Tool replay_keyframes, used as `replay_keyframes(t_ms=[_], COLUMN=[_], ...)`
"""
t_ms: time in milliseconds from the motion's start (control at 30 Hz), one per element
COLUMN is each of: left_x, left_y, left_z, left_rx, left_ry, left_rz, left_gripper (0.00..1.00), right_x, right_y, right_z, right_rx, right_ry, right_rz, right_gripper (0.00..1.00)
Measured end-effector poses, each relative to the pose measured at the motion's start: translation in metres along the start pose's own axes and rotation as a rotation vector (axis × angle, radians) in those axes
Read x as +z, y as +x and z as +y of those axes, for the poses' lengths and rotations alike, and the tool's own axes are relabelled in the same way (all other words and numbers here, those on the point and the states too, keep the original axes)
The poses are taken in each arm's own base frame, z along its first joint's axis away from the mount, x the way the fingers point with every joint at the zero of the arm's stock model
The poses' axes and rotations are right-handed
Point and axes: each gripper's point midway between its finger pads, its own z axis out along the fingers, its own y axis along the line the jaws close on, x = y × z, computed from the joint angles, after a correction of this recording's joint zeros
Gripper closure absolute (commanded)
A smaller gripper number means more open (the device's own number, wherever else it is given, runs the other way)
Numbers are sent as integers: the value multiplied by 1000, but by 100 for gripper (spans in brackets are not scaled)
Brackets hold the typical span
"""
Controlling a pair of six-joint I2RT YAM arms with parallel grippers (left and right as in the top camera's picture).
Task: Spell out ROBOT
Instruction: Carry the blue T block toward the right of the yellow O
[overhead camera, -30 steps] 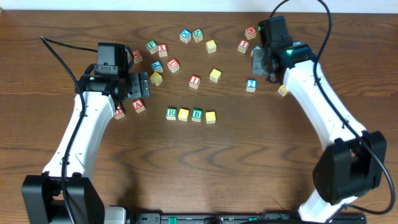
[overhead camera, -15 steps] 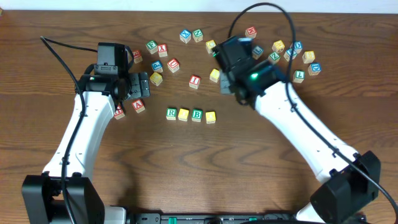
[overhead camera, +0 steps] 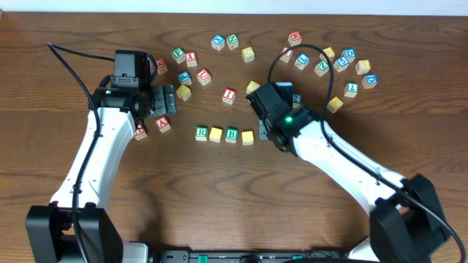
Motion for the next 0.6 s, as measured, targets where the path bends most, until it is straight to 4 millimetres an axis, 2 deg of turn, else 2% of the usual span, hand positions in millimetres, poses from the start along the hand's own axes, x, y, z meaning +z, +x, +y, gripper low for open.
replay_keyframes(t_ms=[200,600], left_x=[0,0], left_y=[0,0], left_z=[0,0], left_rx=[0,0], left_ry=[0,0], left_rz=[0,0], left_gripper=[1,1], right_x=[-8,18], right_y=[7,39], right_z=[-1,7], right_rx=[32,65], right_ry=[-46,-125], right_rz=[-14,21], right_gripper=[89,87])
